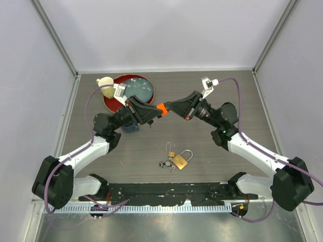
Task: Lock with the key
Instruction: Lock the lock.
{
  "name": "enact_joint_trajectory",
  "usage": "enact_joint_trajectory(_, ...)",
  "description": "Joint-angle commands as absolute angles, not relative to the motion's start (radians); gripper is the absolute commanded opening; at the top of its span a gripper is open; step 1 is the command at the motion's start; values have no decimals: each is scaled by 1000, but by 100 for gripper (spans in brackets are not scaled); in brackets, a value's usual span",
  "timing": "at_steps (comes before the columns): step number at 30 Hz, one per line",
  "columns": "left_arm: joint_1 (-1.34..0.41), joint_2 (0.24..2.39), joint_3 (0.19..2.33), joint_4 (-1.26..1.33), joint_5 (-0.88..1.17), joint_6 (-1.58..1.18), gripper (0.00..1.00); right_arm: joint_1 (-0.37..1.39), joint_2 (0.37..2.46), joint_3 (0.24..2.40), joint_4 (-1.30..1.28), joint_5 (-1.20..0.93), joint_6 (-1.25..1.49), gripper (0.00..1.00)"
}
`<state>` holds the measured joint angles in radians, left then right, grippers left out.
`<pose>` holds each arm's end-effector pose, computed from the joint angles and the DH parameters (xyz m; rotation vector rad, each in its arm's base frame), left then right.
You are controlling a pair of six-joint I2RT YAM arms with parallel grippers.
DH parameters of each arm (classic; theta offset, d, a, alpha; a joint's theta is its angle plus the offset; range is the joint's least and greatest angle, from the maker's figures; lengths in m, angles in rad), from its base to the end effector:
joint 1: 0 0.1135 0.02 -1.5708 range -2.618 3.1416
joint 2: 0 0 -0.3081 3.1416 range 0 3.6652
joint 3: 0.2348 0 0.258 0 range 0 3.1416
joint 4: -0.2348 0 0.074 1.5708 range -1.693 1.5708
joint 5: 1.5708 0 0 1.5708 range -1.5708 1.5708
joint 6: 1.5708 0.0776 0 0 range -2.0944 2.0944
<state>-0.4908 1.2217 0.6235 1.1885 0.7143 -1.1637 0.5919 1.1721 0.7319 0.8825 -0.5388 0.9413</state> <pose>0.2106 -0.1702 0.3851 0.3617 1.2881 -1.7892 0.2102 0.1893 0.4050 -0.3206 1.3292 1.6229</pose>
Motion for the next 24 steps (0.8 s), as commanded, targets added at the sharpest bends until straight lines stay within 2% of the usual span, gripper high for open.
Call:
enact_joint_trajectory(1,-497,1200,658,1230,725,-1092,8,603,1152,807,826,-526,895,1)
enact_joint_trajectory(2,-497,1192,663,1177,729,-1072,12,601,1140,821,798,-523,875,2)
enact_joint_trajectory(5,-495,1149,682,1001,729,-976,41,598,1112,856,686,-522,778,2)
enact_joint_trajectory(6,-492,1120,692,942,732,-913,56,595,1109,873,613,-526,753,1)
enact_joint_trajectory(9,-463,1044,736,680,736,-812,73,588,1124,992,383,-618,600,1)
enact_joint_trajectory(12,-430,985,764,488,723,-681,86,586,1152,1103,170,-693,435,1)
enact_joint_trajectory(15,-407,950,843,245,742,-550,90,581,1181,1182,36,-797,354,1)
enact_joint_trajectory(19,-402,969,972,-114,775,-350,91,581,1235,1255,-96,-920,278,1)
enact_joint_trajectory(24,-403,1035,1049,-175,911,-322,94,581,1259,1270,-129,-979,267,1)
